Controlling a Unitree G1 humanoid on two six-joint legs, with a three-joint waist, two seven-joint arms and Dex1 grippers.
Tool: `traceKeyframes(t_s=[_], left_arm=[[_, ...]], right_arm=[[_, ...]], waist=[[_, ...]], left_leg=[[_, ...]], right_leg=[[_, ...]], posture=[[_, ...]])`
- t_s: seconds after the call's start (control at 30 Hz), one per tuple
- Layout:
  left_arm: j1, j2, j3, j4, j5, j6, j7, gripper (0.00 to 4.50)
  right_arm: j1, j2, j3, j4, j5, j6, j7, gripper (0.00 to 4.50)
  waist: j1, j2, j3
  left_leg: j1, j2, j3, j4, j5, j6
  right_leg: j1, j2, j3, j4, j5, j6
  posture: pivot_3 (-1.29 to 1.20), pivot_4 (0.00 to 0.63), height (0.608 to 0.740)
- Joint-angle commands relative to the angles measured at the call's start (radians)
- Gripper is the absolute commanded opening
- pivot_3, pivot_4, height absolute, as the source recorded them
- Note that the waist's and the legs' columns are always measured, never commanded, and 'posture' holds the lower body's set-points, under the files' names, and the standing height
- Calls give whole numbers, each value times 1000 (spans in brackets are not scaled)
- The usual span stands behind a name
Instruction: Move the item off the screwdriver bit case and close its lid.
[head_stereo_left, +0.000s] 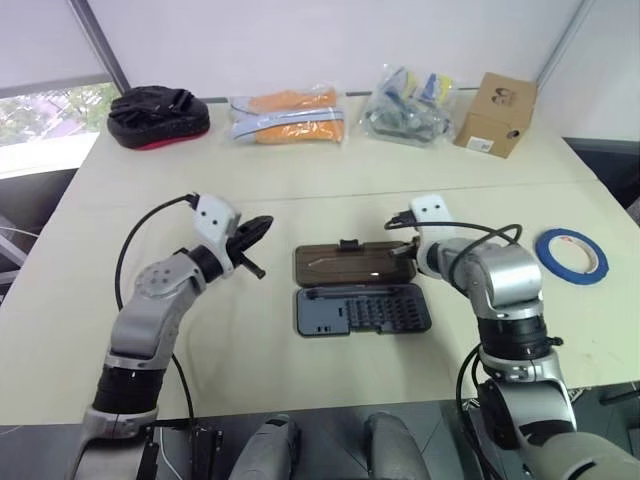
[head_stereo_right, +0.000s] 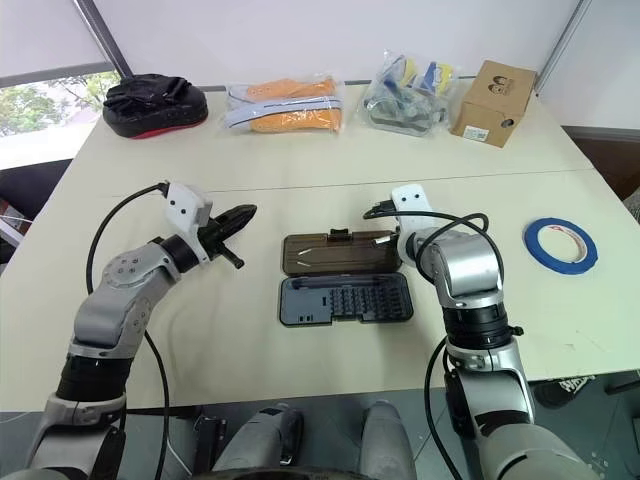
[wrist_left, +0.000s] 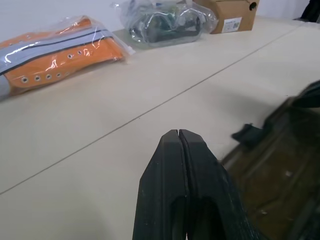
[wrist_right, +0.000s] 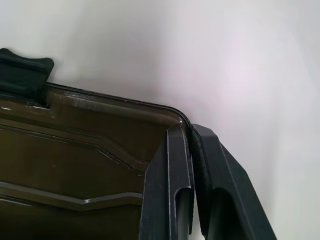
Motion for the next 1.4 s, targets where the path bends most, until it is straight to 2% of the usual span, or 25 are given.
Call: traceKeyframes(t_s=[0.03,0.63,0.67,0.73,0.93,1.2,1.4], left_arm=[[5,12,30,-43,-3,-9,5,0],[-10,3,17,-25,-2,-12,-8,0],[-9,4,18,-28,-4,-9,-10,0],[-3,7,19,-35,-10,-4,-15,0],[5,15,20,-64,-64,33,-67,0],[-20,103,10,-133,-246,154,-277,0],[-53,156,-91,-129,-286,203,-443,0]], right_arm=[[34,-4,-12,-142,38,128,15,29],[33,-15,16,-142,33,94,7,29],[33,-18,13,-141,33,89,9,663],[30,-37,16,-148,39,77,22,1455],[7,-93,19,-167,56,40,58,4476],[-37,-154,-35,-221,181,-93,228,4476],[-65,-178,-18,-166,234,-240,324,4476]], waist=[[-1,0,0],[-4,0,0],[-4,0,0],[-3,0,0],[-3,0,0],[-6,0,0],[-3,0,1]], left_leg=[[0,0,0,0,0,0],[0,0,2,0,0,0],[0,0,2,0,0,0],[0,0,2,0,0,0],[0,0,2,0,0,0],[0,1,2,-1,0,0],[0,0,3,-1,0,0]], right_leg=[[0,0,0,0,0,0],[-1,0,0,0,0,0],[-1,0,0,0,0,0],[-1,0,0,0,0,0],[-1,0,0,0,0,0],[-1,1,0,-1,0,0],[0,1,0,-1,0,0]], posture=[[0,150,740],[0,150,740],[0,150,740],[0,150,740],[0,150,740],[0,150,740],[0,150,740]])
